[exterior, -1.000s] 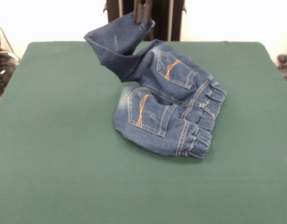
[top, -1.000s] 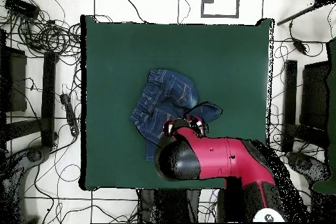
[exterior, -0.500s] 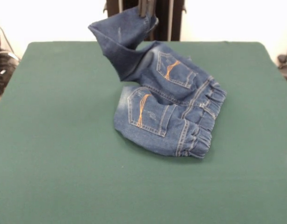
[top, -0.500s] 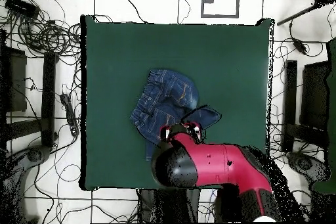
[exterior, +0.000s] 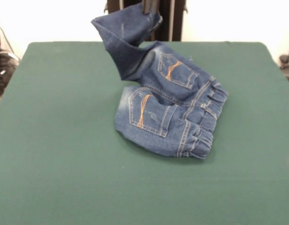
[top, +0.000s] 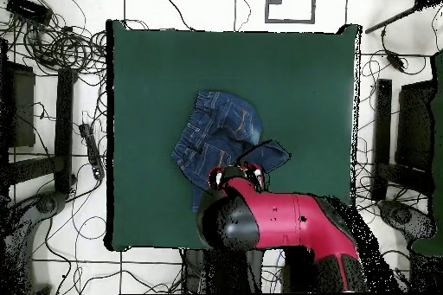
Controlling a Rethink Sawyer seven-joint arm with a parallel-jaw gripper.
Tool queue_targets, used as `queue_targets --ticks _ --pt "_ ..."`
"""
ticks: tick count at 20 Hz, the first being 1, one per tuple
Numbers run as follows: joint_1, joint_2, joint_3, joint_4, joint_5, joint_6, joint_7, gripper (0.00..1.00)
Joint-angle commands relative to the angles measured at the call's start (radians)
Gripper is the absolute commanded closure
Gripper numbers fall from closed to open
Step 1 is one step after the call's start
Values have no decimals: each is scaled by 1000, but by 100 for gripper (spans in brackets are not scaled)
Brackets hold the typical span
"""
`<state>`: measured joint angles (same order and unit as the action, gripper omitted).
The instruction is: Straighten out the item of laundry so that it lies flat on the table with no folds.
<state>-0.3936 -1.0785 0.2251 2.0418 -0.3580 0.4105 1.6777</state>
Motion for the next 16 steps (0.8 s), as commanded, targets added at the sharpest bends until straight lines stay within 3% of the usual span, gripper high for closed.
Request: queue_targets --ticks 1,4,9,13,16 --pt "63 -11 100 -15 58 192 3 100" --pt "107 -58 78 -30 81 243 49 100" --pt "60 -76 154 36 191 170 34 100" --pt "44 -104 188 29 231 296 -65 100" --pt "100 -96 122 -18 166 315 1 100"
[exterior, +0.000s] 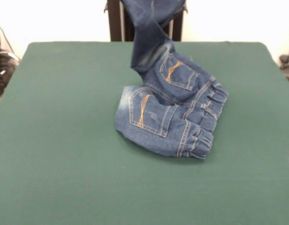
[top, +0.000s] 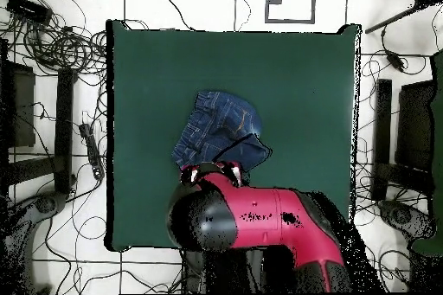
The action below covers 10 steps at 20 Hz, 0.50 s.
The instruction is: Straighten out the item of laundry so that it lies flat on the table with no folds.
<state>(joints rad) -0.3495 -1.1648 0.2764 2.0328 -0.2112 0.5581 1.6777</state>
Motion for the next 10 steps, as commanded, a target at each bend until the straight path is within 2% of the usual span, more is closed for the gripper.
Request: queue_targets --ticks 1,4,7,10 --pt "64 5 64 -22 13 178 14 100" --pt "61 12 65 5 44 210 25 100" --pt "71 14 55 61 62 134 69 100" --pt "59 83 59 99 40 6 78 100"
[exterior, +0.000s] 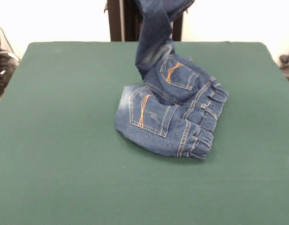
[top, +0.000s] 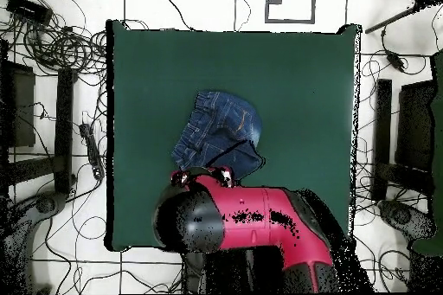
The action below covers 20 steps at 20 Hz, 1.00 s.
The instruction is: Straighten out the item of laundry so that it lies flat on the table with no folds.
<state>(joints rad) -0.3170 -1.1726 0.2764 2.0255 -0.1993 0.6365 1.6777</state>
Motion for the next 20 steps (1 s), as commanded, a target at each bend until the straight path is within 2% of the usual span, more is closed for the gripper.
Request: queue_targets --ticks 1,4,6,8,12,14,16,19,20 --pt "21 127 57 104 15 -113 83 100" --pt "30 182 25 79 -45 -194 106 100" --pt "23 184 28 67 -53 -187 90 100" --pt "19 150 34 66 -39 -145 76 100" --pt "45 -16 28 76 32 24 50 100" --pt "72 -65 15 70 47 81 65 100" --pt "88 -76 12 74 55 90 86 100" --pt "85 -80 19 101 73 19 90 100" --pt "81 -81 21 112 82 -15 87 0"
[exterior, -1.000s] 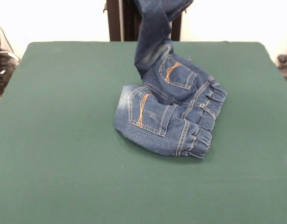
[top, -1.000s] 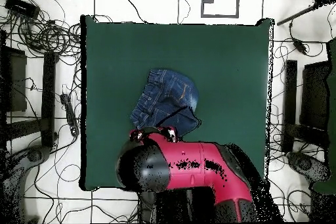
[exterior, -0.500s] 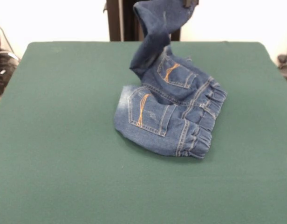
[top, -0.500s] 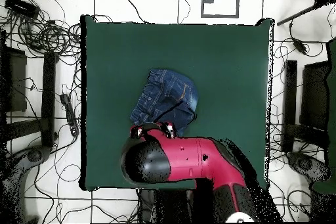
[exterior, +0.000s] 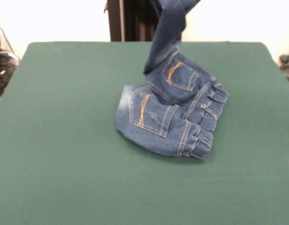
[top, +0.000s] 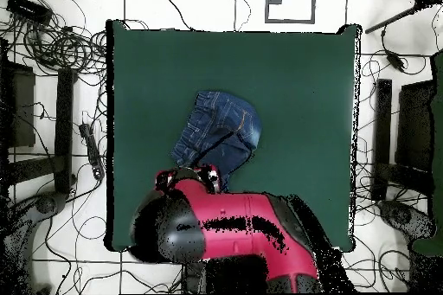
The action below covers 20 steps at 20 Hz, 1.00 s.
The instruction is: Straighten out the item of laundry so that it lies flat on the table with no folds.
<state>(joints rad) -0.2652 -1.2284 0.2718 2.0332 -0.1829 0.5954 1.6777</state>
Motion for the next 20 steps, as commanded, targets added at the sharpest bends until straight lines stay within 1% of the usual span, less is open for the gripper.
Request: queue_targets --ticks 1,3,4,10,15,18,20 --pt "28 -21 28 100 59 27 79 0" --pt "28 -11 34 91 47 29 64 0" --pt "38 -9 19 83 35 40 82 0" --pt "19 10 15 93 38 28 76 0" --pt "25 28 12 77 30 28 93 0" --pt "62 78 -3 33 -2 9 150 0" --pt "93 131 -25 -1 -28 -13 196 0"
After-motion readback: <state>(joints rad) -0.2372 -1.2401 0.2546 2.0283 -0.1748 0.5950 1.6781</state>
